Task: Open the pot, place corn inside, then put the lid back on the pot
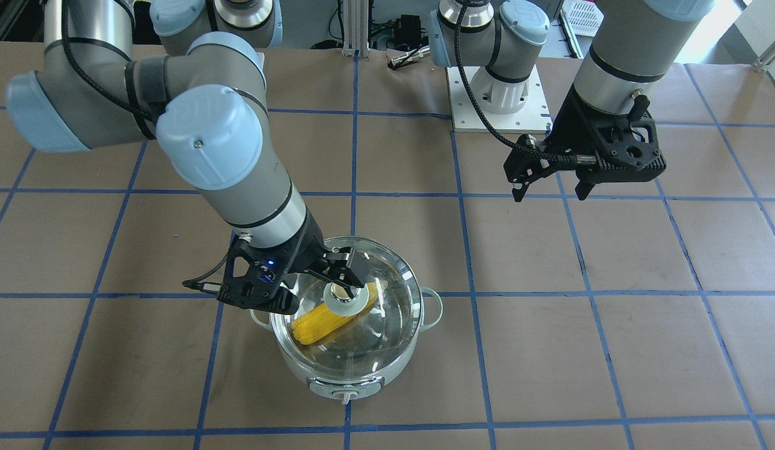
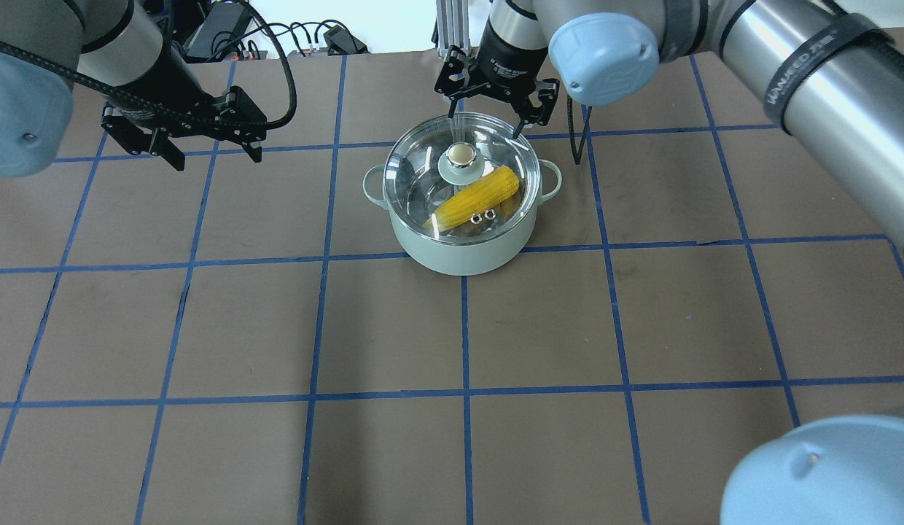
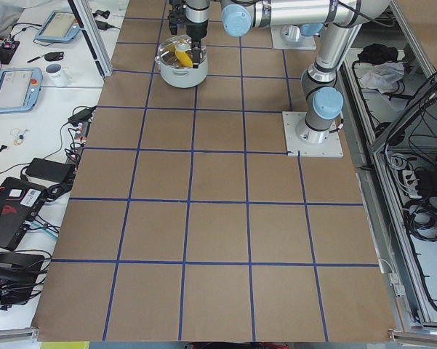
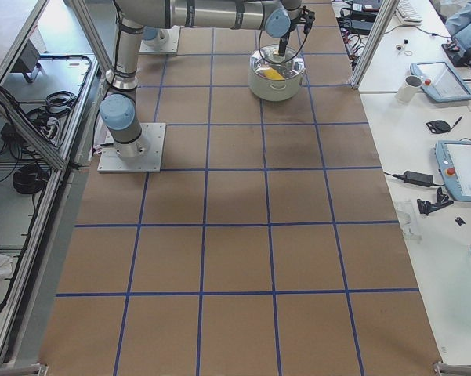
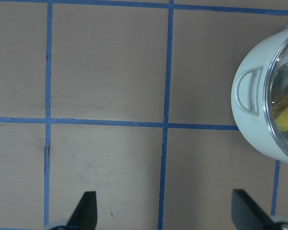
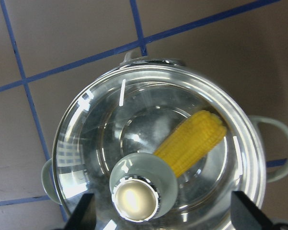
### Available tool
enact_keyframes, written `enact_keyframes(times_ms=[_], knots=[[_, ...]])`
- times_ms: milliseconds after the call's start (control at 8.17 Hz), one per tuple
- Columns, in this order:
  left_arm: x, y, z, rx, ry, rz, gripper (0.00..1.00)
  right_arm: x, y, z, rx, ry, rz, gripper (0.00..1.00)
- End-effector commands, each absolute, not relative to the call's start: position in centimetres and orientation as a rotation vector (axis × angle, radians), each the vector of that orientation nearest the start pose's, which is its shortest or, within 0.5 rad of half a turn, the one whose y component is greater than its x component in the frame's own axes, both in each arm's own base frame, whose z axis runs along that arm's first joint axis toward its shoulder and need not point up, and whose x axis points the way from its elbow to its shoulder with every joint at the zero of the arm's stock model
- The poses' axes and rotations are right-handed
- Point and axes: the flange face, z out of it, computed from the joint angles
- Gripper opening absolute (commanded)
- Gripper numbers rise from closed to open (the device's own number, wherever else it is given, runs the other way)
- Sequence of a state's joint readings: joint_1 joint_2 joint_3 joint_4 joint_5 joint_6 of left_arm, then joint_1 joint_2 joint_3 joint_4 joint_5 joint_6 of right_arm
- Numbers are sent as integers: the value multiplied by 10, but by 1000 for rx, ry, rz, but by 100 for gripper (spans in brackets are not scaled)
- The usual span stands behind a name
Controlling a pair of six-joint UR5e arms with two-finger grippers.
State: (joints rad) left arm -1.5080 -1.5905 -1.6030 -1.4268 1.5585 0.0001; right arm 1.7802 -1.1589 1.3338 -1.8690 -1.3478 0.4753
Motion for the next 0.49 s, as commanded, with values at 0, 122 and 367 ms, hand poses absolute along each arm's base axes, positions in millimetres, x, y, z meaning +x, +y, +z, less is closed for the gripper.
enact_keyframes(times_ms=[0,122,367], knots=[[-103,-515,478,-98,3145,-145,100,202,-600,465,221,2991,-79,100],[-103,-514,480,-98,3144,-150,100,172,-587,486,163,3049,-76,100],[-103,-514,480,-93,3146,-148,100,117,-552,525,135,3134,-13,100]])
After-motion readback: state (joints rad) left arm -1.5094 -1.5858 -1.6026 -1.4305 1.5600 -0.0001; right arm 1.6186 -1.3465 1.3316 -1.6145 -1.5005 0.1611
